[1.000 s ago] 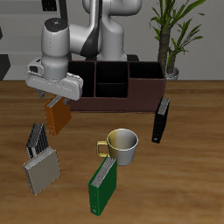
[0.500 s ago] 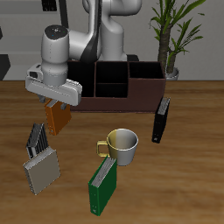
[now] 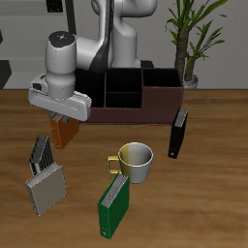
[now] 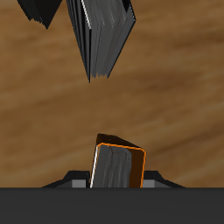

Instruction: Place the orange book into the back desk caddy's back compartment

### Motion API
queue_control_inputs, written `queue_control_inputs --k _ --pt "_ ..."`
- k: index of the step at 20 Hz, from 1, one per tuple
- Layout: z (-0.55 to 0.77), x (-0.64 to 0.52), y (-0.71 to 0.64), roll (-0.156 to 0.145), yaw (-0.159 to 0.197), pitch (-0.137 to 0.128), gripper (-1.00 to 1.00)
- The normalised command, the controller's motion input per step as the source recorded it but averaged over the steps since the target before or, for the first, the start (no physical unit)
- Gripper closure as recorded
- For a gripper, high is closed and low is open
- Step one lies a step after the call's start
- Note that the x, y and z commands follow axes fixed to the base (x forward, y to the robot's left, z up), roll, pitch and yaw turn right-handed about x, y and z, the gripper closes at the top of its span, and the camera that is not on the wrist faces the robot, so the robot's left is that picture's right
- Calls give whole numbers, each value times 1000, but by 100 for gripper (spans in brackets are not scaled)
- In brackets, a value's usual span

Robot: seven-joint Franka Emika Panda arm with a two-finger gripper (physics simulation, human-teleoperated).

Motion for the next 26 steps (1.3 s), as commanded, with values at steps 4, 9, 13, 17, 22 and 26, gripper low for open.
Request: queue_control_inputs --k 4,9,13,17,22,26 --pt "294 20 426 57 70 -24 100" --pt "652 -130 568 65 91 -72 100" --pt "814 -216 807 119 156 -82 100" --pt "680 -241 724 78 137 -59 100" --pt "581 -298 568 82 146 -43 100" --pt "552 -416 545 65 153 -37 100"
